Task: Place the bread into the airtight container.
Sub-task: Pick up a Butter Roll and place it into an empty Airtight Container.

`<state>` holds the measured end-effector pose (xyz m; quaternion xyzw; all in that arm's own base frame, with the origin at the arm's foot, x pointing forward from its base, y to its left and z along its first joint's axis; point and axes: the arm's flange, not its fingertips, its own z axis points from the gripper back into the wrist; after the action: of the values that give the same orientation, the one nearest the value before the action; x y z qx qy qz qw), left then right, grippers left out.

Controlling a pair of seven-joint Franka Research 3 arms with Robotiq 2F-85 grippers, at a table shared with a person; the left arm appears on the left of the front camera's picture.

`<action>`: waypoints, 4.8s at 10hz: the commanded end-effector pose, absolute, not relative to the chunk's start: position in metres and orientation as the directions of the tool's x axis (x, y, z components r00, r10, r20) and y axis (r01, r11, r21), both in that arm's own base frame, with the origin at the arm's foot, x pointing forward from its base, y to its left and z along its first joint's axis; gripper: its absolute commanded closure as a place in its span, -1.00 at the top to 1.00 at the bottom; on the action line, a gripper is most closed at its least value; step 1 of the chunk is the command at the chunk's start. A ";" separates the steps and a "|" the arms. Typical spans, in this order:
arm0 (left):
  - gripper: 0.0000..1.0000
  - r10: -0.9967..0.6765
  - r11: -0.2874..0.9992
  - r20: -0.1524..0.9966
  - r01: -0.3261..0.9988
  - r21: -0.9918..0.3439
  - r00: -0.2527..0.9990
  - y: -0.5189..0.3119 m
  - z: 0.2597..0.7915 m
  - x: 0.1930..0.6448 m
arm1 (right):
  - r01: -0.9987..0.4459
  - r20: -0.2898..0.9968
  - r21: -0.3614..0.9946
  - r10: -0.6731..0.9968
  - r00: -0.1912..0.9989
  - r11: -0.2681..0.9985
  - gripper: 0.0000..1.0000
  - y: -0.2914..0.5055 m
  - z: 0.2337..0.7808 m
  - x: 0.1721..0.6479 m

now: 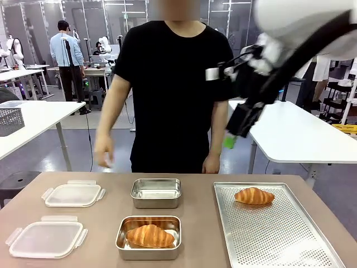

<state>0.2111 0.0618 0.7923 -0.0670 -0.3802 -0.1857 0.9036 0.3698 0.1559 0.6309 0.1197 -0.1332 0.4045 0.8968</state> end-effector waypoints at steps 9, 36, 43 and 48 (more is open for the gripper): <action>1.00 -0.287 0.922 0.712 0.387 0.024 0.641 0.061 0.795 0.212 | -0.435 0.517 0.063 0.344 0.784 0.898 1.00 0.031 0.741 0.237; 1.00 -0.287 0.922 0.712 0.387 0.024 0.641 0.061 0.795 0.212 | -0.433 0.563 0.061 0.327 0.759 0.899 1.00 0.018 0.756 0.232; 1.00 -0.287 0.922 0.712 0.387 0.024 0.641 0.061 0.795 0.212 | -0.433 0.563 0.061 0.327 0.759 0.899 1.00 0.018 0.756 0.232; 1.00 -0.287 0.922 0.712 0.387 0.024 0.641 0.061 0.795 0.212 | -0.433 0.563 0.061 0.327 0.759 0.899 1.00 0.018 0.756 0.232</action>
<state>0.2113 0.0618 0.7923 -0.0670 -0.3801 -0.1858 0.9036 0.2336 0.0183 0.7581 0.0966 -0.2833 0.2029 0.9323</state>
